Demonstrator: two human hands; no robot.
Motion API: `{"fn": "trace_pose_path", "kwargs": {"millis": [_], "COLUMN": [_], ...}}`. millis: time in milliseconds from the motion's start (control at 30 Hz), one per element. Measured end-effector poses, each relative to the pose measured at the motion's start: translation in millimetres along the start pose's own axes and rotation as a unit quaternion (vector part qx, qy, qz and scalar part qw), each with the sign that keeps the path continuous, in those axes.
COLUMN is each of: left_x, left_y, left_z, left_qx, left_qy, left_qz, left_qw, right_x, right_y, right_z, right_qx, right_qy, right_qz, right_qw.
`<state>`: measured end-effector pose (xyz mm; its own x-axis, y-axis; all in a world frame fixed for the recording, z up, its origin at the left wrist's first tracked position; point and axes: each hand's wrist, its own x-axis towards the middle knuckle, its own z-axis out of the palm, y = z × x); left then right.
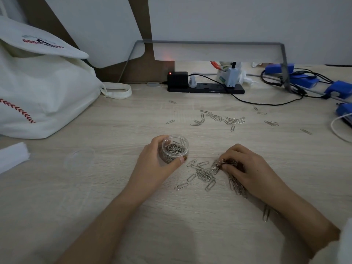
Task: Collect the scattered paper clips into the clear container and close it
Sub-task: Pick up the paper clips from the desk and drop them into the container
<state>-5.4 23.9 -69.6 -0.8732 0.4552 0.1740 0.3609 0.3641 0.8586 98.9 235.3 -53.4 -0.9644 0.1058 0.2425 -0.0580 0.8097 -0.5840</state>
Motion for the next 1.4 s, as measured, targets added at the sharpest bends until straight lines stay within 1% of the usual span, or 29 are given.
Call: {"fn": "trace_pose_path", "kwargs": {"millis": [167,267,400,567,700,833,1000,1067,1233,1333,1400], "left_x": [1,2,1,0,1,2,3,4,4,3,2], "left_y": [-3,-5,-5,-3,-3,-4,-6,-8,-8,-7,-6], "left_z": [2,2,2,2,3,3,4,4,5,4,4], "left_qx": [0.002,0.002,0.005,0.007,0.004,0.006,0.004,0.005,0.007,0.001,0.005], "left_qy": [0.001,0.001,-0.007,-0.008,-0.007,-0.004,-0.005,-0.001,0.009,0.005,0.000], "left_qz": [-0.002,-0.004,-0.002,-0.002,0.000,0.004,0.002,0.005,0.013,0.010,0.006], "left_qw": [1.000,1.000,1.000,1.000,1.000,1.000,1.000,1.000,1.000,1.000,1.000], "right_x": [1,2,8,31,57,74,79,77,70,61,49], "right_y": [-1,-5,-16,-43,-63,-74,-79,-80,-83,-83,-75], "right_z": [-4,-10,-16,-13,-1,17,34,36,29,20,9], "right_qx": [0.021,0.064,0.120,0.157,0.161,0.133,0.000,-0.024,-0.023,0.010,0.014], "right_qy": [0.029,0.052,0.054,0.039,0.022,0.004,-0.036,-0.056,-0.068,-0.047,-0.030], "right_qz": [0.018,0.041,0.063,0.041,0.015,0.005,-0.036,-0.054,-0.064,-0.061,-0.038], "right_qw": [0.999,0.996,0.989,0.986,0.987,0.991,0.999,0.997,0.995,0.997,0.999]}}
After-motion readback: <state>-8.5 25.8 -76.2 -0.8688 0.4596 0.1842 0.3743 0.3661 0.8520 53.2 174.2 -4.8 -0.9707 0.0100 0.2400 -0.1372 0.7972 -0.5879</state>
